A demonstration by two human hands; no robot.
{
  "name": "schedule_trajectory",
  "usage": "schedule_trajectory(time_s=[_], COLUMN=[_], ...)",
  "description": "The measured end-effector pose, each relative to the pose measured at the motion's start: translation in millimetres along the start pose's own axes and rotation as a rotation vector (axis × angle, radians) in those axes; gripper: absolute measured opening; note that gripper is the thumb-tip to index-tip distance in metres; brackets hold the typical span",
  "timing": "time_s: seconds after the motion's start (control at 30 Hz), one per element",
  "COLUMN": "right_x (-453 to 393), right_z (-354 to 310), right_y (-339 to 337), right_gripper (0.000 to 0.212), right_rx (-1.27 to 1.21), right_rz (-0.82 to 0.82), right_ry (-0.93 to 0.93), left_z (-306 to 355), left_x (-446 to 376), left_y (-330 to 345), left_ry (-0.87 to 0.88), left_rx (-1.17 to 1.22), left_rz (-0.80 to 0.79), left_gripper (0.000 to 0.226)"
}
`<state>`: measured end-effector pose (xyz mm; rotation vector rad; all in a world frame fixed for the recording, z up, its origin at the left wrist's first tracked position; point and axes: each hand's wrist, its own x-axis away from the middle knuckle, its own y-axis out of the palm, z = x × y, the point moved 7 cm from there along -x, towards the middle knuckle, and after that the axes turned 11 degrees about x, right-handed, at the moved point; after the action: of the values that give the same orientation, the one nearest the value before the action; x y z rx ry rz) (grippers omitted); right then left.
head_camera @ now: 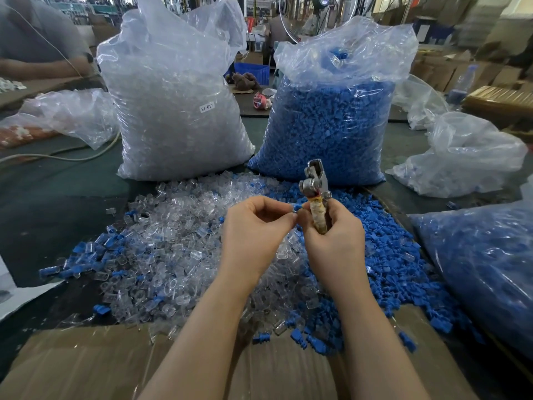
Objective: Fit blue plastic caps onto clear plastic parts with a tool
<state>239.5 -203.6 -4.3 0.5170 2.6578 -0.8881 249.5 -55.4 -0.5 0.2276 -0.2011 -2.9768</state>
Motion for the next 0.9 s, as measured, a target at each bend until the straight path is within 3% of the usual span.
schedule_trajectory(time_s=[0.33,0.63,0.9], right_x=[-0.9,0.5,2.8], right_z=[1.5,14.4,10.6], right_y=[2.4,2.5,6.5], right_gripper=[0.010,0.009,0.012], right_rx=[-0.104,0.037,0.106], right_rz=[-0.179,-0.450,-0.507], right_ry=[0.042,0.018,-0.052], left_z=[-1.8,-3.9,-3.2], left_x=[-1.8,-6.1,-7.9], left_y=[-4.5,-8.6,-8.7], left_ry=[0.040,0.046,0.063], left_rx=[-0.085,0.072,0.112], left_rz=[0.053,0.006,-0.063], left_gripper=[0.016,0.014,0.017])
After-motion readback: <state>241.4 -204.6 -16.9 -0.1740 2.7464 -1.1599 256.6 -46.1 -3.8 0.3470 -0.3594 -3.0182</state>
